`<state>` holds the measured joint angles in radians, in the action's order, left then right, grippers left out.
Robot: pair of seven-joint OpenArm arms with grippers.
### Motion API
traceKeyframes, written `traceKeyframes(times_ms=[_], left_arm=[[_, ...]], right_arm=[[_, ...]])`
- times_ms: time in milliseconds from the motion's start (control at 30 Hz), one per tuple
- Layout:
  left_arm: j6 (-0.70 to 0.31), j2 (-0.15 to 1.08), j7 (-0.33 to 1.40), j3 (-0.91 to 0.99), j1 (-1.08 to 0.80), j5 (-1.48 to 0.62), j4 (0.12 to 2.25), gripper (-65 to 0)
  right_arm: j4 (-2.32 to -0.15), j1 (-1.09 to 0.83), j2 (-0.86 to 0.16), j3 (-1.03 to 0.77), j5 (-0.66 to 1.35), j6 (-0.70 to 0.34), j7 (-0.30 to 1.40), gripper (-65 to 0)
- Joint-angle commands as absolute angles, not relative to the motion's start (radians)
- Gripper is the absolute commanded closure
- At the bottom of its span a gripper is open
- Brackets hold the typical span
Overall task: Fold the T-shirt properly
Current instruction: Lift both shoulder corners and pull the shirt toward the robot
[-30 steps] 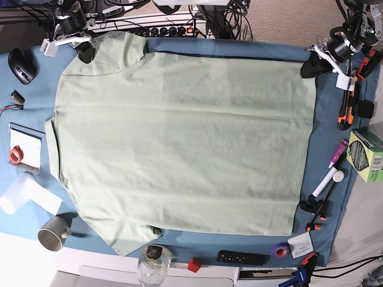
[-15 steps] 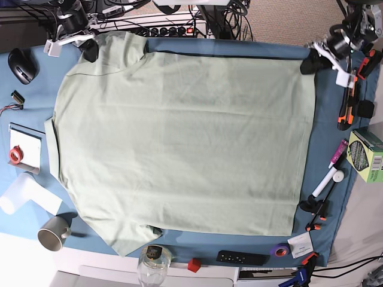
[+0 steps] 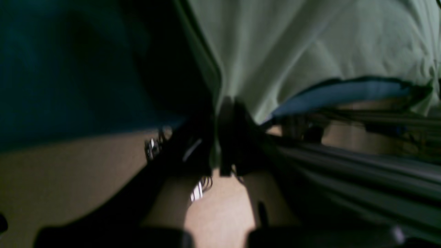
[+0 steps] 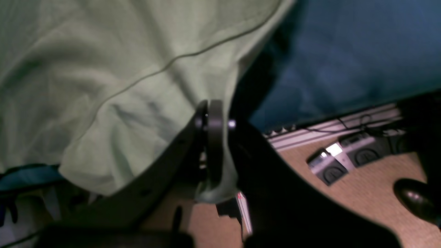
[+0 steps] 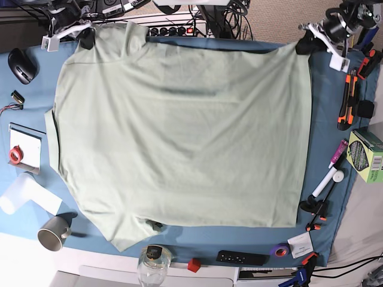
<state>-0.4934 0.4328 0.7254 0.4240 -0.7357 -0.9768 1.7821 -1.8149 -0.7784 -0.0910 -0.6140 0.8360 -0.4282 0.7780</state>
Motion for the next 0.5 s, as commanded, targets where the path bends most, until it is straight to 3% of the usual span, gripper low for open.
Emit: traceKeyframes(times_ms=[0, 467], left_arm=[[-0.5, 0.446, 0.718, 0.428, -0.756, -0.988, 1.805, 0.0], [-0.499, 0.397, 0.744, 0.429, -0.83, -0.998, 1.872, 0.0]], right_arm=[[-1.82, -0.8, -0.107, -0.618, 0.803, -0.412, 0.807, 0.0], [-1.82, -0.818, -0.167, -0.728, 0.857, -0.413, 0.854, 0.0]])
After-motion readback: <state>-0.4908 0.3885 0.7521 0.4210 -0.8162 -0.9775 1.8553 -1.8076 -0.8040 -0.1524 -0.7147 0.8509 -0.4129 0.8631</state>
